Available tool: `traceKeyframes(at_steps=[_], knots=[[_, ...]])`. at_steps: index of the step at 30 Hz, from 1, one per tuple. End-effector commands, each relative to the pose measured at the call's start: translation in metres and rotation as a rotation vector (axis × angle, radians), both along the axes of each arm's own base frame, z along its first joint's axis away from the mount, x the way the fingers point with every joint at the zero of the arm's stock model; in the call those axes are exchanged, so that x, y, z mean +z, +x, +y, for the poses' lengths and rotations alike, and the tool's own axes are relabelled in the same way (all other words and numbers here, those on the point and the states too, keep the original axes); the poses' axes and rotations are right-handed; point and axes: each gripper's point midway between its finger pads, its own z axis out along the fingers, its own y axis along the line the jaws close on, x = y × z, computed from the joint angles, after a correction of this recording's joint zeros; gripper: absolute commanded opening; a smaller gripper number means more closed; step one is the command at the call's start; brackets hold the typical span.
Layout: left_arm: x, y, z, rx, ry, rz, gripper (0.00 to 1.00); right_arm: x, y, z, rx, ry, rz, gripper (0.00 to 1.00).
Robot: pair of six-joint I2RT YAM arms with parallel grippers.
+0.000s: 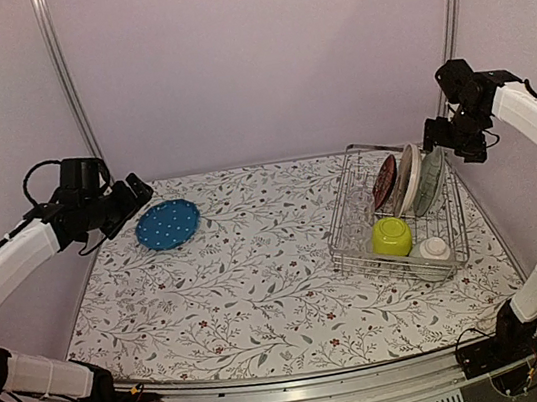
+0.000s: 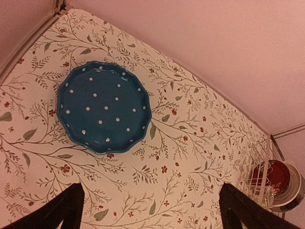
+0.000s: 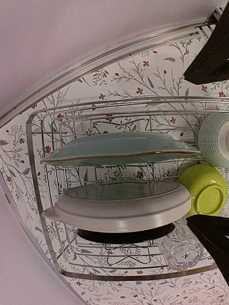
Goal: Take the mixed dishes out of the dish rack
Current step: Grab the plate from the dish rack.
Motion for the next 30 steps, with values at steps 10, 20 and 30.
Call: traceKeyframes(at_steps=[10, 20, 30], knots=[[0.004, -0.002, 0.0, 0.004, 0.007, -0.016, 1.0, -0.046, 0.031, -0.003, -0.062, 0.051, 0.08, 0.82], [-0.001, 0.001, -0.004, -0.005, -0.009, -0.011, 0.99, -0.076, 0.043, -0.008, -0.069, 0.077, 0.118, 0.72], [0.002, 0.004, -0.007, -0.012, -0.022, -0.014, 1.0, -0.091, 0.049, -0.003, -0.064, 0.101, 0.133, 0.58]])
